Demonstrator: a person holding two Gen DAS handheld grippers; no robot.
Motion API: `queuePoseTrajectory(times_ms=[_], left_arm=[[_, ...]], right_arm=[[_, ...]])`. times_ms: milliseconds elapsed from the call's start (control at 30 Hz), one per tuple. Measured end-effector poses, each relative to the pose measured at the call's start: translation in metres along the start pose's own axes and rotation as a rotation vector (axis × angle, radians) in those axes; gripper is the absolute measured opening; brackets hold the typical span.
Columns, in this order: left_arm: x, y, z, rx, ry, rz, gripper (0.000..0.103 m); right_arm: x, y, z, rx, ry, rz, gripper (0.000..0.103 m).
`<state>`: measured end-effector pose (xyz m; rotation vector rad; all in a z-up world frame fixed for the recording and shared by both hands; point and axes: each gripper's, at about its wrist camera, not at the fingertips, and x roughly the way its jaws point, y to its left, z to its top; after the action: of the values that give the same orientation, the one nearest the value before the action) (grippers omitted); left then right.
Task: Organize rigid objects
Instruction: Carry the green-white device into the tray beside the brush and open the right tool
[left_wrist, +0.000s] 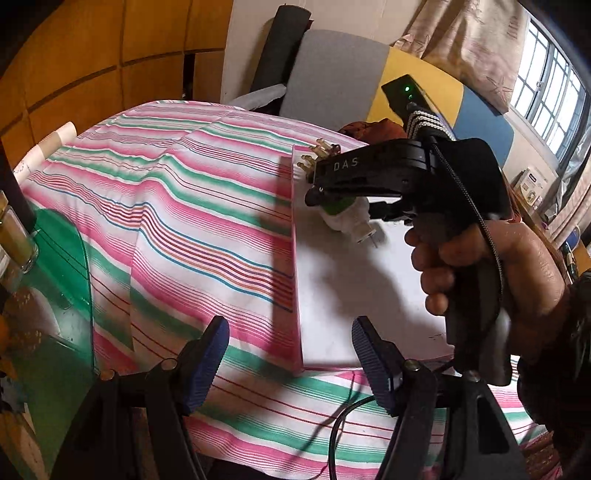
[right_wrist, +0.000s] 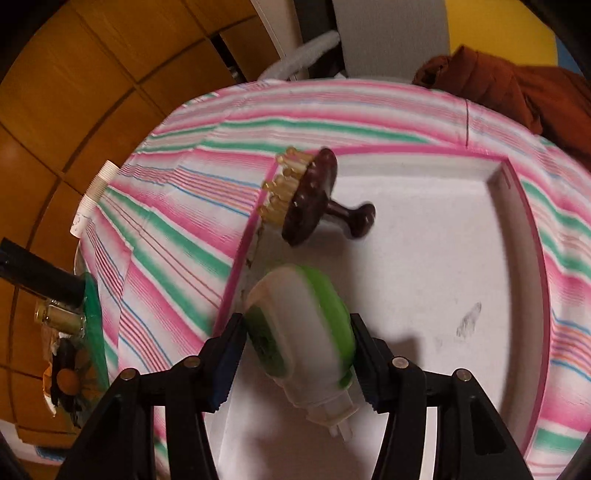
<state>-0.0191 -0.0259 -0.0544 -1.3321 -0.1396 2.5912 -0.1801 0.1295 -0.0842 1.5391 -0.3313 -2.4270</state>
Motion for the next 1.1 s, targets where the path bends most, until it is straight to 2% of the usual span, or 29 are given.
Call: queuePoseTrajectory(times_ms=[200, 300, 367, 467, 733, 867, 1100], left_arm=[[0.002, 0.001, 0.002, -0.003, 0.005, 0.01, 0.07], [0.002, 0.001, 0.0, -0.004, 0.007, 0.015, 0.069], [0.002, 0.0, 0.0, -0.006, 0.009, 0.016, 0.069], [-0.001, -0.002, 0.001, -0.002, -0.003, 0.009, 0.069], [-0.011, -0.015, 0.004, 0.042, -0.032, 0.011, 0.07], [-0.017, -0.022, 0.007, 0.061, -0.055, -0.018, 0.069], [-0.021, -0.043, 0.009, 0.109, -0.06, -0.061, 0.07]], right_arm=[[-0.007, 0.003, -0.004, -0.026, -0.006, 0.019, 0.068], [-0.016, 0.005, -0.006, -0.044, -0.027, 0.023, 0.07], [-0.027, 0.005, -0.009, -0.059, -0.046, 0.025, 0.081], [-0.043, 0.004, -0.017, -0.084, -0.074, 0.028, 0.083], [-0.09, -0.014, -0.047, -0.133, -0.159, -0.033, 0.087], [-0.111, -0.031, -0.061, -0.141, -0.196, -0.071, 0.088], [-0.148, -0.082, -0.086, -0.134, -0.221, -0.206, 0.091]])
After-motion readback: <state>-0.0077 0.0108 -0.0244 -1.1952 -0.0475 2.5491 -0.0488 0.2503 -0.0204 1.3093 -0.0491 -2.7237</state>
